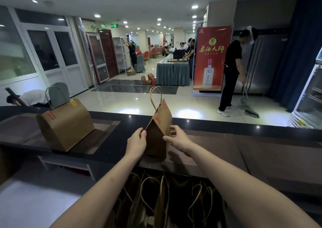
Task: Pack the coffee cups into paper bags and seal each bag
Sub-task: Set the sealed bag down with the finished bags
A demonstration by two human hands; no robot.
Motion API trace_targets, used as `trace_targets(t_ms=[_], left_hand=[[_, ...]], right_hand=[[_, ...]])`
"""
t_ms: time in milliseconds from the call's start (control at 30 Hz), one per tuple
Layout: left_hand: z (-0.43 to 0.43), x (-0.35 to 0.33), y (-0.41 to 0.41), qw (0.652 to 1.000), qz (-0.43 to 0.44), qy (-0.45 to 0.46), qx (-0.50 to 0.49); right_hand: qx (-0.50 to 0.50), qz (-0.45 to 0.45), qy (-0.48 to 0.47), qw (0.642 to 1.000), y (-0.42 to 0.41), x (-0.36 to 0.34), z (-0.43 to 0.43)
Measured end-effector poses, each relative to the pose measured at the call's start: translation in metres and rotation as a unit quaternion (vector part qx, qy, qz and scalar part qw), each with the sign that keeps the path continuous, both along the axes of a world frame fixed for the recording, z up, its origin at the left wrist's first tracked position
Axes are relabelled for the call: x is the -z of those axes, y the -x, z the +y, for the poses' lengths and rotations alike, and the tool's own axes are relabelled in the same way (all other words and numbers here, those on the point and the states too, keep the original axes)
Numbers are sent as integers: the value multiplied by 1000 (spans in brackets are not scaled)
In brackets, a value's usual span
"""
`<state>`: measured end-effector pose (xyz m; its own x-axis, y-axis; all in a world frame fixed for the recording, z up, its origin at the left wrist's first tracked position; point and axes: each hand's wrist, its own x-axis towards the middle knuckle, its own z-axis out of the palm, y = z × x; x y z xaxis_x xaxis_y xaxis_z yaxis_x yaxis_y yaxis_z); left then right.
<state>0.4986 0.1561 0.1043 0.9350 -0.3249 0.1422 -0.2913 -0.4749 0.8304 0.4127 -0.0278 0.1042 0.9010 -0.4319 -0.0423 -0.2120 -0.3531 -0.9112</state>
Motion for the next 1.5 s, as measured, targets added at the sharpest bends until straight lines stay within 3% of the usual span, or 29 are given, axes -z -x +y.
trace_targets(t_ms=[567, 967, 1200, 1500], left_hand=[[-20, -67, 176, 991, -91, 71, -65], [-28, -20, 311, 995, -43, 44, -83], [-23, 38, 353, 995, -21, -42, -93], [-16, 82, 373, 984, 11, -152, -89]], right_hand=[[-102, -80, 101, 986, 119, -40, -39], [-152, -39, 105, 982, 181, 10, -82], [-170, 28, 162, 972, 193, 41, -95], [-200, 80, 301, 929, 192, 61, -97]])
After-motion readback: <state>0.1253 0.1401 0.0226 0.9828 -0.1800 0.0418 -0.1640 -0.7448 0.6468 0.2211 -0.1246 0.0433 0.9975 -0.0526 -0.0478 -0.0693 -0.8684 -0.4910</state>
